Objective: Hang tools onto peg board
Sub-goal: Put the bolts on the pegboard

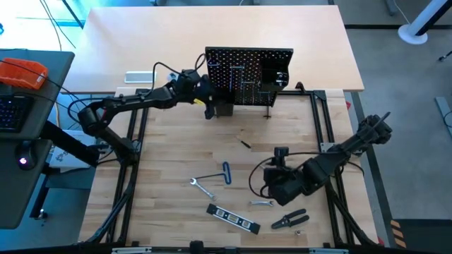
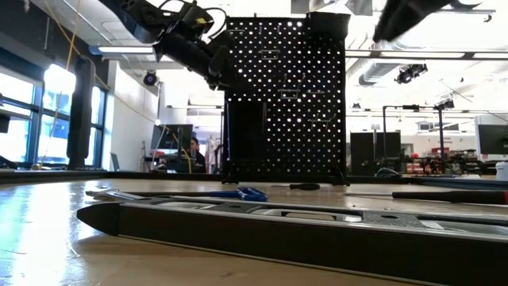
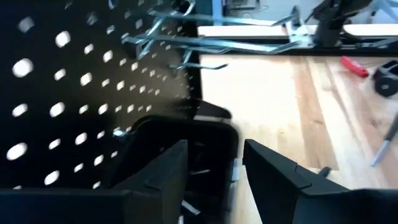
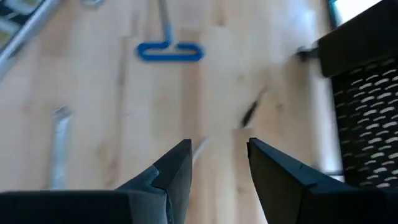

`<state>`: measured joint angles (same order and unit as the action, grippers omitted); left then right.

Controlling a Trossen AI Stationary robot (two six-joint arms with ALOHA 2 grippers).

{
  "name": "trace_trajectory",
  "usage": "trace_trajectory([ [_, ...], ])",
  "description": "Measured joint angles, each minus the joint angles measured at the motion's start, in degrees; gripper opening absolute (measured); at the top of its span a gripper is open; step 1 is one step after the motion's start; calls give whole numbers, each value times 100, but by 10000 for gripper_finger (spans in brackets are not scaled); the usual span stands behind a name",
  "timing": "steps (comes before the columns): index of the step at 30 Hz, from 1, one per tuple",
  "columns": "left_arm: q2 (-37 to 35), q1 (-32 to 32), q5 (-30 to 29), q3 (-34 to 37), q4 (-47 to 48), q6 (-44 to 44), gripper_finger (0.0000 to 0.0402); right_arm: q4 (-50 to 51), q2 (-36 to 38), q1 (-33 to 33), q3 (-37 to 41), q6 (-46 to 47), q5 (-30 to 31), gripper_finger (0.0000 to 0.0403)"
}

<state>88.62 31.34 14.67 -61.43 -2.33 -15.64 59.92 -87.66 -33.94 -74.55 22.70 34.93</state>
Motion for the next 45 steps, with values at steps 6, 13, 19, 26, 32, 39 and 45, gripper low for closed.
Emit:
trace_trajectory([
  [6,-221,-330,17,0,-8,-61,153,-121,-2,-357,379,823,-1027,154],
  [13,-481,-799,23,0,211,-72,153,-404,-4,-884,759,2106,-1845,154],
  [19,-566,-1189,18,0,515,-101,153,-1083,-4,-1833,1194,3464,-1985,154],
  [26,-566,-1551,-242,0,563,-259,153,-1847,-194,-2747,1452,5113,-1259,154],
  [32,-566,-1695,-336,2,556,-299,153,-2333,-848,-3035,1452,5684,-1461,154],
  [39,-564,-1721,-340,4,512,-302,153,-1538,-1448,-3294,776,6116,-1306,139],
  [45,-564,-1719,-340,4,501,-306,152,-1146,-1916,-3441,308,6446,-1399,125],
])
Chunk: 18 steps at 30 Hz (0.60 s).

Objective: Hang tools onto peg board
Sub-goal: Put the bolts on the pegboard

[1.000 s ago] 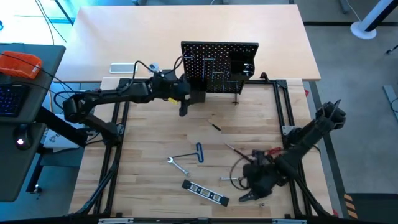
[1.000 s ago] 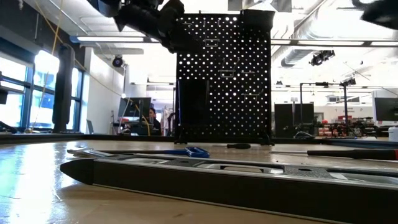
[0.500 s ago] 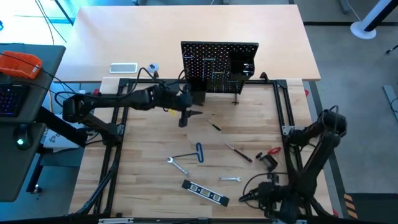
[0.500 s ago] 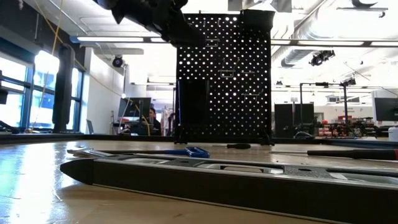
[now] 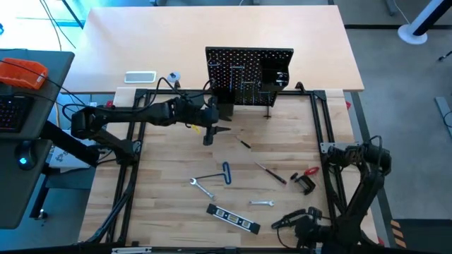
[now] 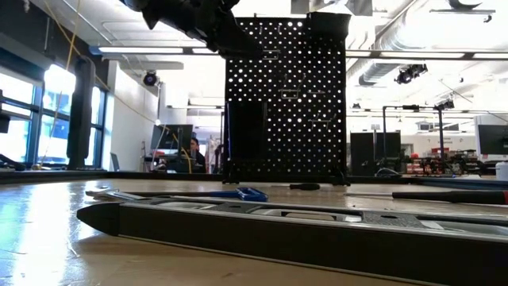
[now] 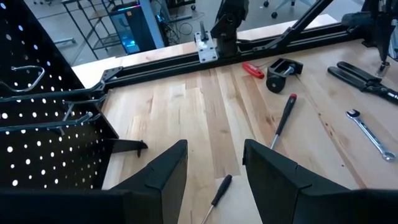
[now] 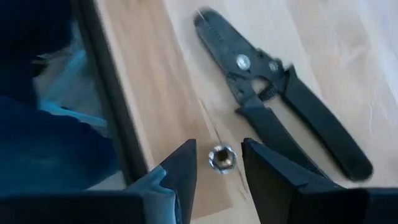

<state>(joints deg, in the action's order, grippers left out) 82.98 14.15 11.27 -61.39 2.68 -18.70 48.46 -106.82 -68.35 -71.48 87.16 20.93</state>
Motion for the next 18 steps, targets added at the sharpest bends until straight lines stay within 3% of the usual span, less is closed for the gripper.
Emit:
trace_trajectory([
  [18,166,-39,9,7,-275,-107,152,440,-451,-56,-390,388,-248,124],
])
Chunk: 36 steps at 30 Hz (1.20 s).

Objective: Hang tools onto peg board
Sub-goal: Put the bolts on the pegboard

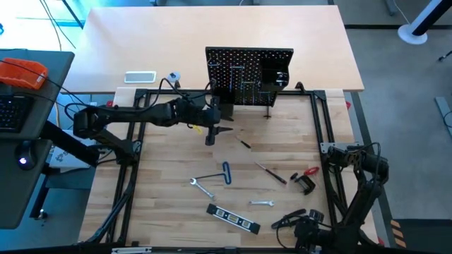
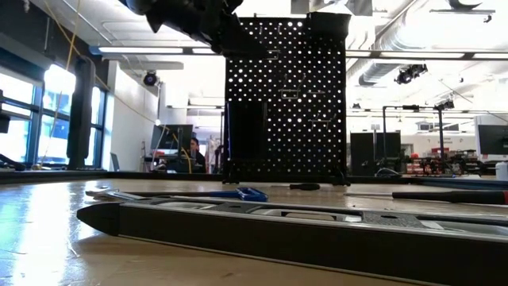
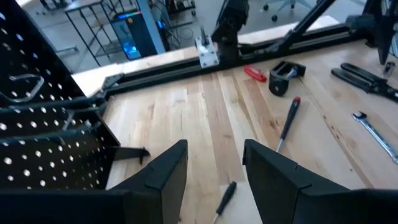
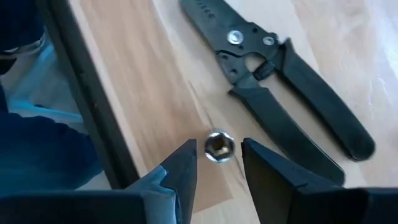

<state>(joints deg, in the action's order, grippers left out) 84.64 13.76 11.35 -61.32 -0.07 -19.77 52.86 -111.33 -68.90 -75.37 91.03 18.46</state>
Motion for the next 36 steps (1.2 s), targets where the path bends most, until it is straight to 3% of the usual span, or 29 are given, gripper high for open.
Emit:
trace_trajectory([
  [24,59,-28,1,0,15,-42,152,-49,-271,28,11,118,-70,122],
  [36,57,-28,0,0,15,-42,152,-15,-271,29,11,11,24,55],
])
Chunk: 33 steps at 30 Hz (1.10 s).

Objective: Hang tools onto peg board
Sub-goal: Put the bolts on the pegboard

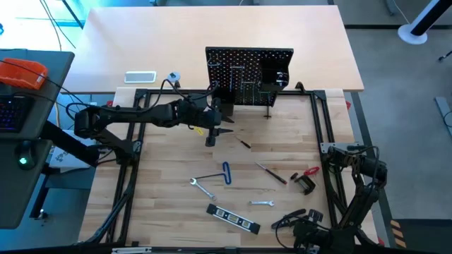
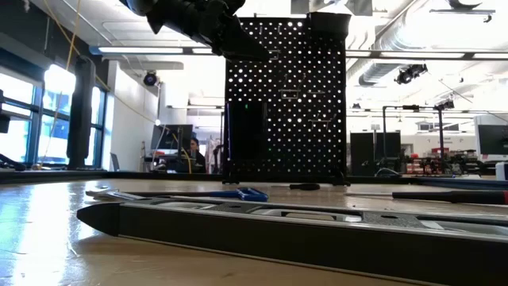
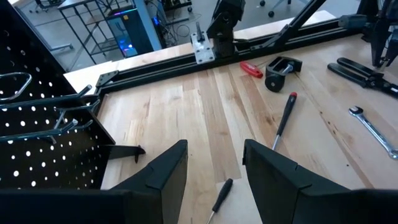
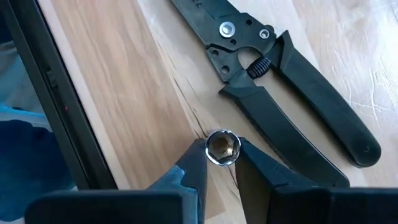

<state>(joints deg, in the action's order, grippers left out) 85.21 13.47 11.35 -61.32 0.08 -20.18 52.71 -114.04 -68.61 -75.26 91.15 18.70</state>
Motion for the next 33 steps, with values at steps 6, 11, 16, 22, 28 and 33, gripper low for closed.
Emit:
trace_trajectory([
  [6,0,-4,0,0,4,2,152,12,0,17,0,31,62,54],
  [11,0,-4,254,-1,8,102,152,21,2,81,-18,-48,78,53],
  [16,-2,-5,361,-2,9,163,152,283,2,178,-241,-339,356,52],
  [22,-2,-4,361,-2,8,195,152,1166,4,383,-700,-745,924,51],
  [28,-2,-9,440,-2,6,204,152,2377,41,704,-1110,-1129,1937,51],
  [33,-4,-46,488,-7,4,210,152,2868,387,1046,-1122,-1595,2859,51],
])
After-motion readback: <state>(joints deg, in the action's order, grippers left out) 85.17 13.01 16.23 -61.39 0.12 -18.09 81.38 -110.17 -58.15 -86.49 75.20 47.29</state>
